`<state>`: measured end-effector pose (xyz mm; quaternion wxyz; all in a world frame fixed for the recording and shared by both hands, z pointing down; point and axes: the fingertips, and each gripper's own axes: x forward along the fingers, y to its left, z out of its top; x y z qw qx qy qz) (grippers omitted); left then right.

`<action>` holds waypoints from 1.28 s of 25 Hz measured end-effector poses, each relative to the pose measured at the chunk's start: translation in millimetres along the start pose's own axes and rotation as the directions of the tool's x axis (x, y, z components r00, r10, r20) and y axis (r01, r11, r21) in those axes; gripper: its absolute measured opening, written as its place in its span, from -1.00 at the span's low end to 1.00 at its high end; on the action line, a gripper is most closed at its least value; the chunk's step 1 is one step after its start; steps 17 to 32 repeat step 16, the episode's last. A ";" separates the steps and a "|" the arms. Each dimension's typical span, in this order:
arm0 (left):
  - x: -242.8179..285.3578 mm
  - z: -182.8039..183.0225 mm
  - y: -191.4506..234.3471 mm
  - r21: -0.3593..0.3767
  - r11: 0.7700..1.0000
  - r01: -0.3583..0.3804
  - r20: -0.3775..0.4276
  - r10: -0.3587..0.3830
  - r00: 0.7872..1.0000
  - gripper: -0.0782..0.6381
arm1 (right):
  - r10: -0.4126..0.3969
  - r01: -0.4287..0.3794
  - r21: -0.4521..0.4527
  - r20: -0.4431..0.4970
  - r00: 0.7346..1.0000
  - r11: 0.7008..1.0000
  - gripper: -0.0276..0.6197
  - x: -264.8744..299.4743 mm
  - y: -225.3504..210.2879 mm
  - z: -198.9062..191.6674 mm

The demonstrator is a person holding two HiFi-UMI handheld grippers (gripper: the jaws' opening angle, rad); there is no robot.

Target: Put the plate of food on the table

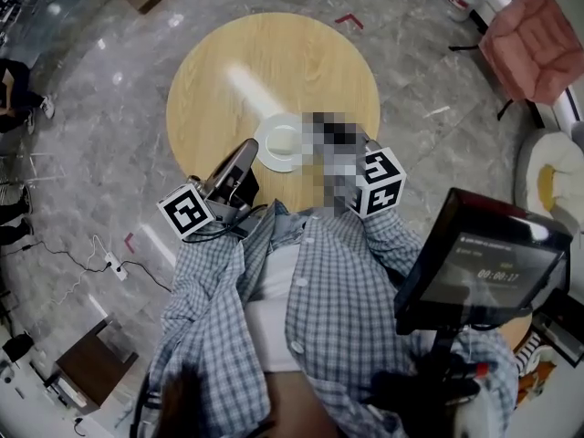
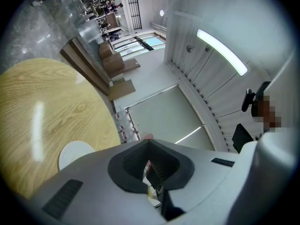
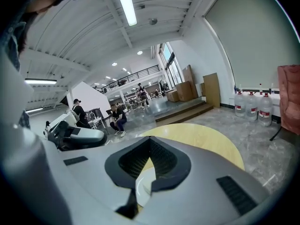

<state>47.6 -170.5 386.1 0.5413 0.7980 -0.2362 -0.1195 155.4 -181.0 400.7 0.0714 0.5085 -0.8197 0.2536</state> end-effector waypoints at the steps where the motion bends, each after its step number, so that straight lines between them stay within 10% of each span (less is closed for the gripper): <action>1: 3.7 4.9 -0.3 0.001 1.000 -0.005 0.005 0.005 1.000 -0.76 | 0.009 -0.009 -0.003 -0.003 1.000 1.000 -0.89 4.3 -2.3 5.3; 32: 7.6 13.4 3.4 0.031 0.999 -0.025 0.035 0.024 0.999 -0.76 | 0.059 -0.060 -0.040 -0.008 0.998 0.997 -0.90 15.8 -1.8 10.3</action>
